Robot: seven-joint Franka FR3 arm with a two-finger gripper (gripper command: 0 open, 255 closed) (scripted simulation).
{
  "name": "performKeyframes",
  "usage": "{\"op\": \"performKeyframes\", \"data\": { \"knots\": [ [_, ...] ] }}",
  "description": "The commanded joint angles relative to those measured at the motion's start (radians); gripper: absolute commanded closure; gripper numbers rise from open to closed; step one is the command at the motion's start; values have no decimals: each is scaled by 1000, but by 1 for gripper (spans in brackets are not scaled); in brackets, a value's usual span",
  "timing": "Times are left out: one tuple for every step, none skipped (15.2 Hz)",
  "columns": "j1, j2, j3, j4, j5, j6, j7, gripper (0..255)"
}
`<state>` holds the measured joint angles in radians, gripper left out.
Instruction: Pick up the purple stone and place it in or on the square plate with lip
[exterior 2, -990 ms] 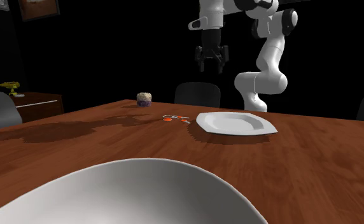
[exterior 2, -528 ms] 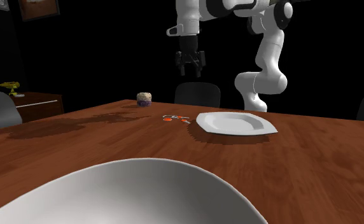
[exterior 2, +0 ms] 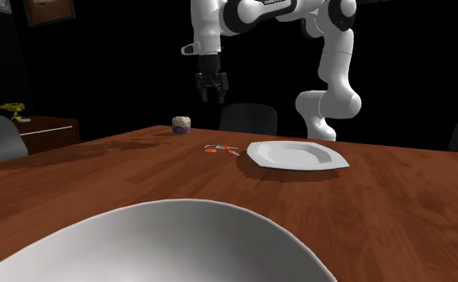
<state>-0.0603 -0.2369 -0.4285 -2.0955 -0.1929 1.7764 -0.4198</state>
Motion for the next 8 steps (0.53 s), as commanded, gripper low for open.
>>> {"op": "performKeyframes", "data": {
  "knots": [
    [-9,77,-36,53,22,25,-56,0],
    [-14,115,-51,84,36,32,-82,0],
    [-19,155,-65,115,53,38,-108,0],
    [-26,195,-78,148,71,44,-135,0],
    [-35,237,-90,183,91,47,-162,0],
    [-45,279,-100,219,112,49,-189,0],
    [-56,322,-108,256,135,50,-216,0],
    [-70,365,-115,296,158,49,-242,0]
  ]
}}
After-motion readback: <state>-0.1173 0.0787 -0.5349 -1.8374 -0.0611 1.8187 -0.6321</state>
